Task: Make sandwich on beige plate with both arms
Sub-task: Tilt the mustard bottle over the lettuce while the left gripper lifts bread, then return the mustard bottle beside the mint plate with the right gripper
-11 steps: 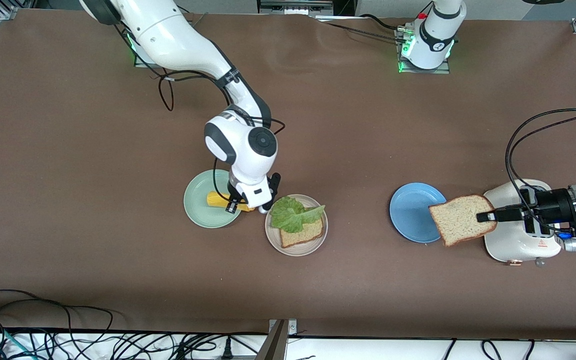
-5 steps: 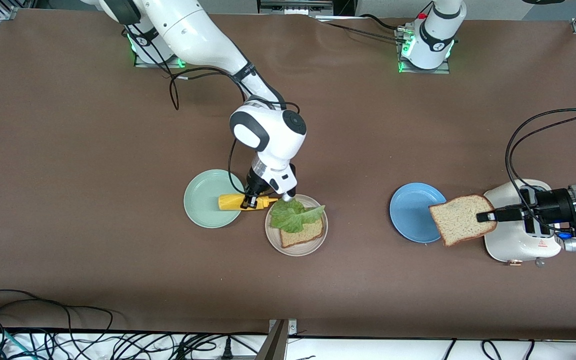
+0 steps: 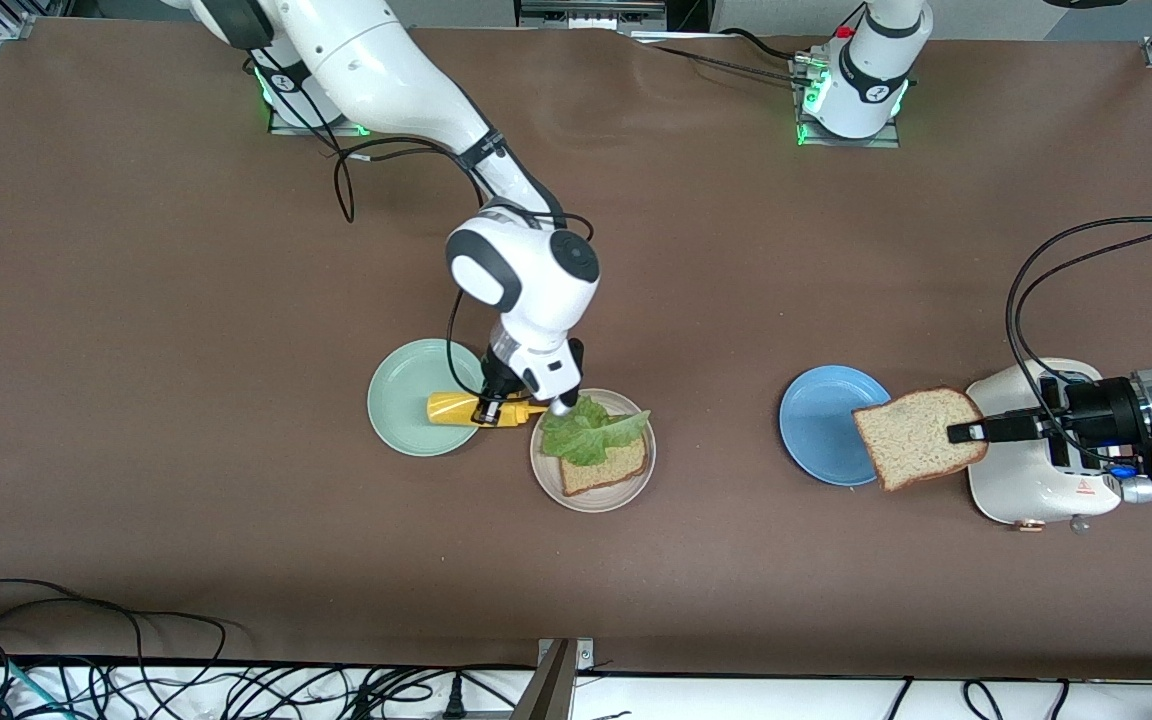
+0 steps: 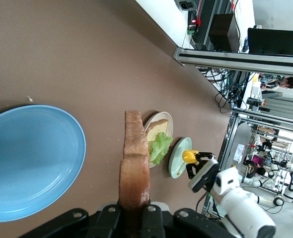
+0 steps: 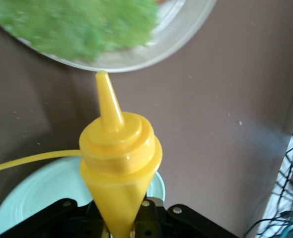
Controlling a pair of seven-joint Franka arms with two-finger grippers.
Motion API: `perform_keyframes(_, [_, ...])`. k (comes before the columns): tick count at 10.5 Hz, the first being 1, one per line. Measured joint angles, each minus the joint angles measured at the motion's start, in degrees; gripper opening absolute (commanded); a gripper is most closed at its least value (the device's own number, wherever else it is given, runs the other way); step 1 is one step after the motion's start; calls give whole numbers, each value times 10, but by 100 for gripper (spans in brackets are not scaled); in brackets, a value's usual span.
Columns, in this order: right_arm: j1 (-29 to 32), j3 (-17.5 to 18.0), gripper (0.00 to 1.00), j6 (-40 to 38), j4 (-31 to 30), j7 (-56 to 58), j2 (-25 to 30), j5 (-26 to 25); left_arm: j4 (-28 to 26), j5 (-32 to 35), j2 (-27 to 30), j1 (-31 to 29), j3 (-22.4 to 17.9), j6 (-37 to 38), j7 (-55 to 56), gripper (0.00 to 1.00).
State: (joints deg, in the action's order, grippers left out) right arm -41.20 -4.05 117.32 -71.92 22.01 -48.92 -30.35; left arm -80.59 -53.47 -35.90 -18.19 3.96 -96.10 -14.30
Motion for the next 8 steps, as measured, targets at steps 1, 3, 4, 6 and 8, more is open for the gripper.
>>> perform_keyframes(1, [12,-7,0,0,-1,10,13,36,0,0,0,0,0,1,0,0])
perform_keyframes(3, [38,-14,0,32,-32,30,50,88,1,0,0,0,0,2,-1,0])
perform_keyframes(4, [52,-16,0,67,-65,31,74,112,2,0,0,1,1,3,-1,0])
perform_keyframes(6, [83,-18,0,115,-126,66,118,188,2,0,0,4,17,5,-1,0])
perform_keyframes(8, [117,-22,0,122,-150,145,154,314,3,0,4,23,32,5,-3,0])
